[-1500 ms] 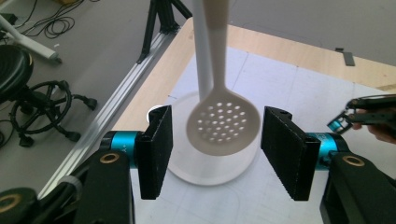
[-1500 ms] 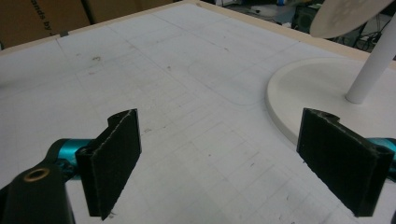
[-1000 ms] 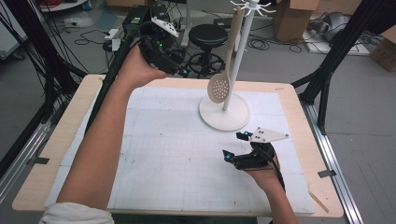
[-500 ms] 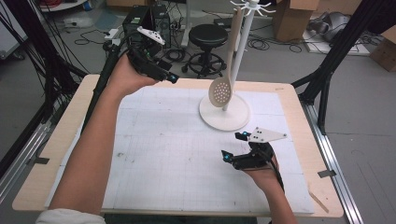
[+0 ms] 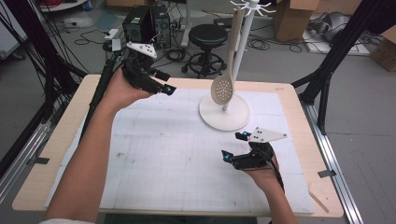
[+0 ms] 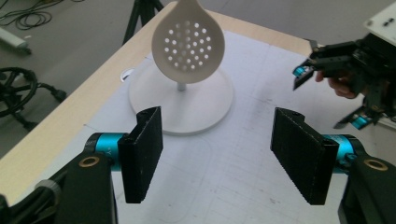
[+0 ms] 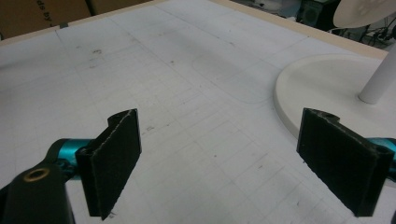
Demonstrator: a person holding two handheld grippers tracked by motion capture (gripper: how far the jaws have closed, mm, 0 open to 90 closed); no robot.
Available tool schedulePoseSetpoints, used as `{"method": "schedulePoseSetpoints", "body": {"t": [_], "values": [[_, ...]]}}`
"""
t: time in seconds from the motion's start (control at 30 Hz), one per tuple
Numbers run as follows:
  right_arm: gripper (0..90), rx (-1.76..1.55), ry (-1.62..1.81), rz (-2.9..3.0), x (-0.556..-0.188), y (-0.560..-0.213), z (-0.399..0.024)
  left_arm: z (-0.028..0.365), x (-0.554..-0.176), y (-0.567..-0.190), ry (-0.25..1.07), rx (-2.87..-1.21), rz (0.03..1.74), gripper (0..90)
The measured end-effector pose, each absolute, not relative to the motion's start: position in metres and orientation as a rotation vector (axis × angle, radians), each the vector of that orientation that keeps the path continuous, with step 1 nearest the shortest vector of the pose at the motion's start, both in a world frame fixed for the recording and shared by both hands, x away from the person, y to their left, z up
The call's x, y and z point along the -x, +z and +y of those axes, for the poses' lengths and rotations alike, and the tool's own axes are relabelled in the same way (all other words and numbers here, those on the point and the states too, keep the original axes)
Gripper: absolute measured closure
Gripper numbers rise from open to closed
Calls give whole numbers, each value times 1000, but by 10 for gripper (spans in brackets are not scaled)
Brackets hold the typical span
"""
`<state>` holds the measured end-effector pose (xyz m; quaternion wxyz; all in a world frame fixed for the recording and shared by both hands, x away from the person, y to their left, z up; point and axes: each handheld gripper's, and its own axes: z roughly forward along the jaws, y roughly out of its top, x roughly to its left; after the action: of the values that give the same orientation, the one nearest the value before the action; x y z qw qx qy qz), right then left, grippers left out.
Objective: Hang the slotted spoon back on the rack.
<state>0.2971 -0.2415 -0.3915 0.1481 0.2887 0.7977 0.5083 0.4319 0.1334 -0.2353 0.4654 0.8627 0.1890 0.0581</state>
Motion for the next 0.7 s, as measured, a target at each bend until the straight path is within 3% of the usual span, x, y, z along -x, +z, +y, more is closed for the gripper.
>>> {"method": "schedulePoseSetpoints", "body": {"t": [0.7], "values": [[125, -833, 1442, 2308, -298, -395, -238, 182, -368, -314, 128, -2015, 427, 291]]}}
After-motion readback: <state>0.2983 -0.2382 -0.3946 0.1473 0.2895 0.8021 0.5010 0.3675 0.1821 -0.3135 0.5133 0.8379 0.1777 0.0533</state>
